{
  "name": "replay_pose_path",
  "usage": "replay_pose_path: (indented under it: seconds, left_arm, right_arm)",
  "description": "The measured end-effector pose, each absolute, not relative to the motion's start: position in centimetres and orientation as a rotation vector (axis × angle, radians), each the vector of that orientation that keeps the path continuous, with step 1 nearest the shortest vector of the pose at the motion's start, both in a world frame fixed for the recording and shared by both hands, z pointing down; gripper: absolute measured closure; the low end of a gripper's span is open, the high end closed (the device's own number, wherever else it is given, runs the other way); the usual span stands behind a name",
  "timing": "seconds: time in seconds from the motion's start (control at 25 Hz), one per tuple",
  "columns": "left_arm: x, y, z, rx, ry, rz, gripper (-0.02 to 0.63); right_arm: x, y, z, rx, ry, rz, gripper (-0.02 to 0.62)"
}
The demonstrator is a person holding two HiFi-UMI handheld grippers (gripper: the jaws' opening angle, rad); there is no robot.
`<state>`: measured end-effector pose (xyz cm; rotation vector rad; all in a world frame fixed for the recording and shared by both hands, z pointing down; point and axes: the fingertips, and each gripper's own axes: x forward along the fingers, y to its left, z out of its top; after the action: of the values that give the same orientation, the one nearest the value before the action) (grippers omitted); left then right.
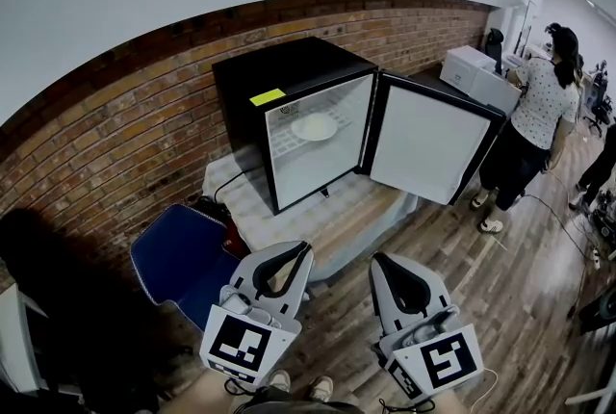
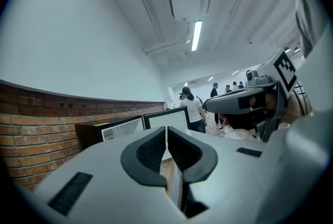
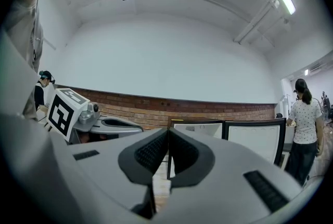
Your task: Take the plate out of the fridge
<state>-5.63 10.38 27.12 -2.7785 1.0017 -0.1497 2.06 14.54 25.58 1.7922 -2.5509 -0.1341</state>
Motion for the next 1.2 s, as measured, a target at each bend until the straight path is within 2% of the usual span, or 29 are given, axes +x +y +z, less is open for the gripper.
replay_pose_path:
  seconds: [0.52, 1.2]
  left_arm:
    - [-4.0, 11.7, 28.3, -2.793, 1.056, -0.174, 0.581]
    - [-3.1, 4.7, 29.0, -2.782, 1.053, -0.170, 0.581]
  right_arm:
    - [3.9, 15.2, 26.7, 1.780, -2.577, -0.112, 0.568]
    - [5.2, 8.1, 27.6, 1.784, -2.554, -0.091, 0.568]
